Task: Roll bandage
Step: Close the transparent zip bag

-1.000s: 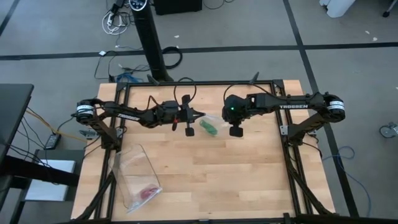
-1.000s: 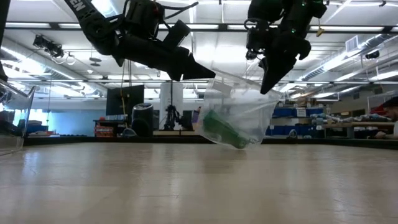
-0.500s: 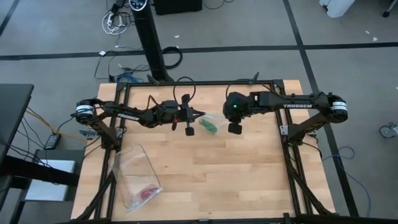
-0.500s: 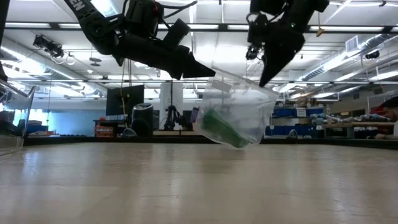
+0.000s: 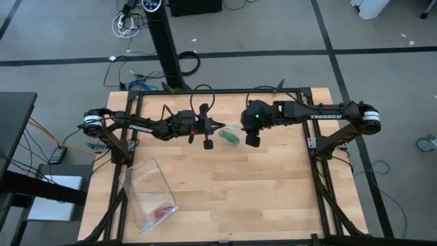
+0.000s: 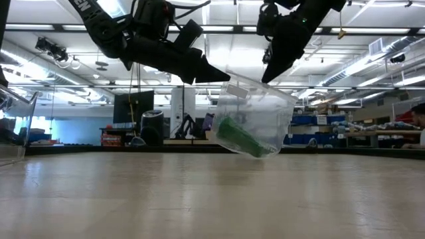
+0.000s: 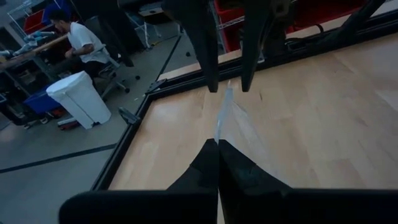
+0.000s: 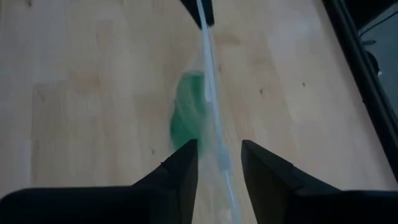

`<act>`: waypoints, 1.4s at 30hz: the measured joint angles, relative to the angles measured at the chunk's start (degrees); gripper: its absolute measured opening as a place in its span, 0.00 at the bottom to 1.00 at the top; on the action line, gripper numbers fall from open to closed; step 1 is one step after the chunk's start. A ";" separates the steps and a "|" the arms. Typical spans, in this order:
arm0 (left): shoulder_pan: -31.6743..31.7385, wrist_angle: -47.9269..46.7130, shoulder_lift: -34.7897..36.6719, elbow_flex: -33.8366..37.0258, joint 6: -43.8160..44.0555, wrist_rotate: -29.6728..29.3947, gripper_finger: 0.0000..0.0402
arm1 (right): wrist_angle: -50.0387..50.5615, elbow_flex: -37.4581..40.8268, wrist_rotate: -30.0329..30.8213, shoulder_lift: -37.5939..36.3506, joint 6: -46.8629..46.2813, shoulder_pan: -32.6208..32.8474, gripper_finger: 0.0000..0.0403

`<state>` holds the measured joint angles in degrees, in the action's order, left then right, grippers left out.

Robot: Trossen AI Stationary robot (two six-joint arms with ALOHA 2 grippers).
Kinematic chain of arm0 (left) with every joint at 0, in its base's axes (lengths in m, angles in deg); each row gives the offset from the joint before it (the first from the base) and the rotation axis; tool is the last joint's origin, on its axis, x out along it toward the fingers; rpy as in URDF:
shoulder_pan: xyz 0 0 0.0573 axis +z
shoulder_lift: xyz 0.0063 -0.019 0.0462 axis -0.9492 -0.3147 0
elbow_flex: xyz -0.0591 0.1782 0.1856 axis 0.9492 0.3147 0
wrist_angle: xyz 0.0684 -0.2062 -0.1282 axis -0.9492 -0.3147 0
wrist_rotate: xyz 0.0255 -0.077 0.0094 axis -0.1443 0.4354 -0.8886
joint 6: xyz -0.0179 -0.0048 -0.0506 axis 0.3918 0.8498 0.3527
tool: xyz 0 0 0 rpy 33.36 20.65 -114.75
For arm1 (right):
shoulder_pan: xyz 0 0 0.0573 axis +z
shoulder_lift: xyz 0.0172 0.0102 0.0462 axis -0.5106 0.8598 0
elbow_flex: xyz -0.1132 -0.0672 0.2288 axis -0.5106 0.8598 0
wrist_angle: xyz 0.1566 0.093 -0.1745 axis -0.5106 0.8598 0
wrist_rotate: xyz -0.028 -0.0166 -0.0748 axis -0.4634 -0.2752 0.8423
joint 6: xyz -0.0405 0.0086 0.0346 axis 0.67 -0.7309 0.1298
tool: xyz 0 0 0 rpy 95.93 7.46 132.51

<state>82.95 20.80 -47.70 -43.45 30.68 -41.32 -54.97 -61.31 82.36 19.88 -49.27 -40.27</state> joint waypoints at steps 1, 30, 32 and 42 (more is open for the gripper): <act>0.00 0.03 0.00 0.00 0.06 0.00 0.00 | -0.61 -0.02 0.03 0.17 0.11 0.00 0.29; -0.04 -0.01 -0.07 0.00 0.43 -0.94 0.00 | 5.23 -0.02 2.74 0.56 0.38 0.07 0.07; -0.04 -0.01 -0.07 0.00 0.44 -0.94 0.00 | 5.07 -0.02 3.27 0.56 -0.29 0.32 0.08; -0.04 -0.08 -0.07 0.00 0.61 -0.96 0.00 | 3.18 -0.02 7.61 0.06 -0.32 2.12 0.24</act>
<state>82.90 20.72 -47.77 -43.45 31.29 -42.29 -51.80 -61.33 89.98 19.93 -49.60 -38.15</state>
